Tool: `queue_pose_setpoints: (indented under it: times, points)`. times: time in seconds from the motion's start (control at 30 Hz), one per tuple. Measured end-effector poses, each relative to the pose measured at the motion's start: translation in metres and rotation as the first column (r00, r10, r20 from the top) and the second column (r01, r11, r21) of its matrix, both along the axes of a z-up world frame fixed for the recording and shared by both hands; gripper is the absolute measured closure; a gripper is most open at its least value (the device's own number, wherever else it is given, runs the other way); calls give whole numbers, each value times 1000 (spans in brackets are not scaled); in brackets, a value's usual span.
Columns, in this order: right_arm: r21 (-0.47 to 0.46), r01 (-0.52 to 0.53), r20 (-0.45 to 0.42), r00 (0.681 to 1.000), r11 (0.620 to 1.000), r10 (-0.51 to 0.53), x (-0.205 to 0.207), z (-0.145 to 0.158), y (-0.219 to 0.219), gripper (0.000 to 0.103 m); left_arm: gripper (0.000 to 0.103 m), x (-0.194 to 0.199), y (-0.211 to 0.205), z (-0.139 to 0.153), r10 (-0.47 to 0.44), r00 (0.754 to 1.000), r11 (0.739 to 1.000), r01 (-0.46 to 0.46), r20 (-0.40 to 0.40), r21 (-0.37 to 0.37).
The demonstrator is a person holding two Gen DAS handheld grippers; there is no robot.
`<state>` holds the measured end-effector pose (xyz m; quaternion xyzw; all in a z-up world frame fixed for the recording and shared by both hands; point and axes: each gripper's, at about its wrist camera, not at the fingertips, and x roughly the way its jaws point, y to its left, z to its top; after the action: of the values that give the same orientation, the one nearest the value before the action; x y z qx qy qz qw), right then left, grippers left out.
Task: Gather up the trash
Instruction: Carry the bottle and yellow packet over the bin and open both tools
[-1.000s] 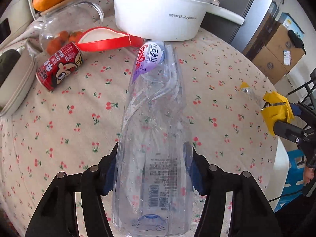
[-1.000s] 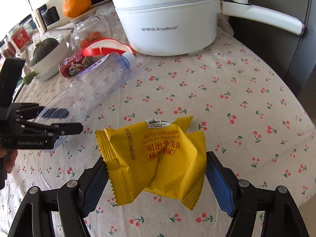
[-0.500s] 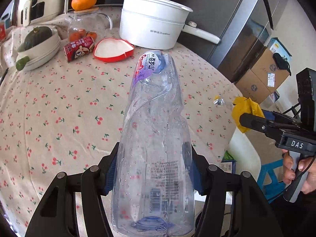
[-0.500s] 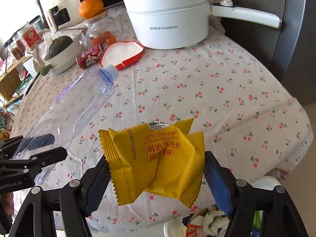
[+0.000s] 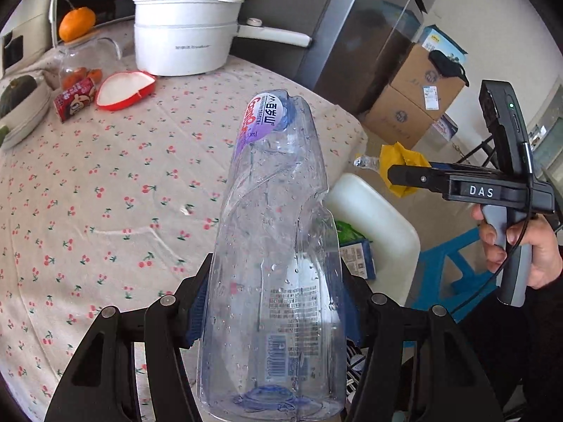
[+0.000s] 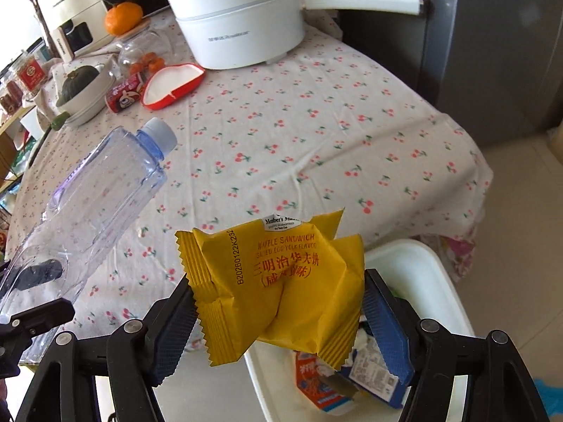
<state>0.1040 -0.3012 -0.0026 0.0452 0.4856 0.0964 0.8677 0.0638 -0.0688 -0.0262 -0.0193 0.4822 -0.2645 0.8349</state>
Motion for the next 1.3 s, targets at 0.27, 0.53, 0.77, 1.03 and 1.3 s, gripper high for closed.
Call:
queue_pose_setpoints:
  times: [0.27,0.53,0.77,1.03,1.3]
  points:
    - [-6,86,-83,993,996,-86,-18,-19,-54,26,39,-25,-61,-8,-154,986,987,156,-61,31]
    - [1,118,-161,980,993,-117,-25,-40,-82,14,39,-28,-98,-26,-222,966,969,234,-132,84]
    - [9,142,-155,978,990,-139,-31,-35,-98,10,39,-21,-121,-43,-238,953,957,262,-185,122]
    - [17,147,-160,977,989,-142,-33,-37,-106,7,39,-9,-142,-62,-236,950,953,268,-204,143]
    - [6,135,-159,978,991,-133,-33,-36,-105,5,20,-1,-159,-61,-240,959,951,263,-151,160]
